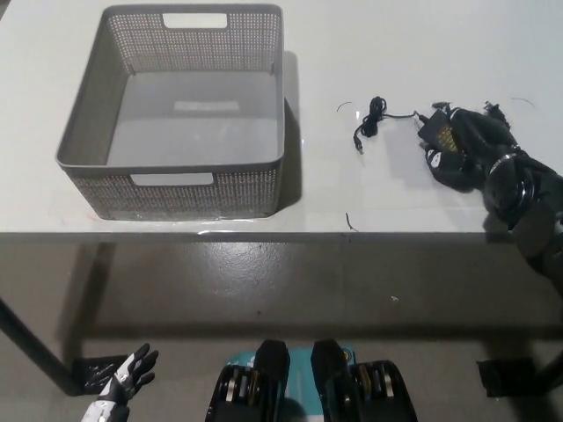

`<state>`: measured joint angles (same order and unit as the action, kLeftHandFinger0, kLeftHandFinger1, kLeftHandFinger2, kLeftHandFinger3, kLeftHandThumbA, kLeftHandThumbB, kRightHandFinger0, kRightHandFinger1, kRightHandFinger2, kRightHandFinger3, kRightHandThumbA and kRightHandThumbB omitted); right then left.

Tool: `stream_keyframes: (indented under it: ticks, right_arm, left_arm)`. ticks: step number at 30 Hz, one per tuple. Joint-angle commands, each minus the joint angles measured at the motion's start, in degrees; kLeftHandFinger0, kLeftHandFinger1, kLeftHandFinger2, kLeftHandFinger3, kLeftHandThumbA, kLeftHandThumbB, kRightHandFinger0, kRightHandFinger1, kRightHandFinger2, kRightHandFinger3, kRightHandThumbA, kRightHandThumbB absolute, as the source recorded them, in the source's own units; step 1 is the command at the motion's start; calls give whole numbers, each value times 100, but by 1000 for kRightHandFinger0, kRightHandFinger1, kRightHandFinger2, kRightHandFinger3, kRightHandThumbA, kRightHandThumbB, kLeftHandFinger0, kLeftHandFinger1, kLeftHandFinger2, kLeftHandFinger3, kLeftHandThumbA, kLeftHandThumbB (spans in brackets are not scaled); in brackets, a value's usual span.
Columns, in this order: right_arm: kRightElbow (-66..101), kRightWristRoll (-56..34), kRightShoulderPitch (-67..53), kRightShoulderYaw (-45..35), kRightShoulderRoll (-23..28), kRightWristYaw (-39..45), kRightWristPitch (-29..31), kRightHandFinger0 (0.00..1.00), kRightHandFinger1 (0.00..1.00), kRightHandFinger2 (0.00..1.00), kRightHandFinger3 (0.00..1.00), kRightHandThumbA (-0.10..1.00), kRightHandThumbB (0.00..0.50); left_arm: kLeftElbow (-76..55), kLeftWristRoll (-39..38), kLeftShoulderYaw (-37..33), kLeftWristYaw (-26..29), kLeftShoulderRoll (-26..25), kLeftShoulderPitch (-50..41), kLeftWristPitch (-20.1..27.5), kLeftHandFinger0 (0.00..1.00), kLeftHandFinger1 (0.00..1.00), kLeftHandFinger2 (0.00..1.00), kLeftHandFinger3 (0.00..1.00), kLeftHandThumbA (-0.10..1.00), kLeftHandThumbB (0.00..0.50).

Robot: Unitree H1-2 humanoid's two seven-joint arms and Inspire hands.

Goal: Use the right hand to pick up a black power cord and place it into a container on the left hand side

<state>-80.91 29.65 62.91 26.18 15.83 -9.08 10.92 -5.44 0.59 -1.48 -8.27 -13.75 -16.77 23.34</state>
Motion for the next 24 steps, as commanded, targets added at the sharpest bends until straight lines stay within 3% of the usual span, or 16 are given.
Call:
stream_keyframes:
  ticks: [1,4,7,8,12,15,21,24]
  right_arm:
    - [112,-129,565,-168,106,-524,278,126,525,822,839,-100,145]
    - [183,-80,714,-178,157,-657,268,89,477,795,863,-100,139]
    - [251,-46,855,-177,214,-805,367,83,500,783,877,-100,128]
    - [292,-3,952,-158,248,-904,379,136,524,811,888,-100,135]
    - [386,19,1174,-156,309,-974,418,118,514,810,907,-100,149]
    - [487,-24,1350,-199,329,-924,423,122,545,847,983,-100,134]
    - [724,-5,1696,-246,324,-859,254,111,554,852,979,-100,141]
    - [898,3,1847,-274,272,-804,197,71,500,832,990,-100,138]
  left_arm:
    - [-196,-92,74,-7,-51,-46,91,1000,1000,1000,1000,1000,303]
    - [-181,-122,65,-25,-57,-42,117,1000,1000,1000,1000,1000,296]
    - [-178,-102,73,-19,-64,-45,122,1000,1000,1000,1000,1000,304]
    - [-179,-72,82,-3,-59,-47,108,1000,1000,1000,1000,1000,306]
    - [-203,12,73,-2,-66,-76,125,1000,1000,1000,1000,1000,301]
    - [-206,42,77,3,-72,-119,146,1000,1000,1000,1000,1000,302]
    - [-258,103,68,13,-54,-127,95,1000,1000,1000,1000,1000,313]
    - [-256,123,67,11,-58,-116,56,1000,1000,1000,1000,1000,322]
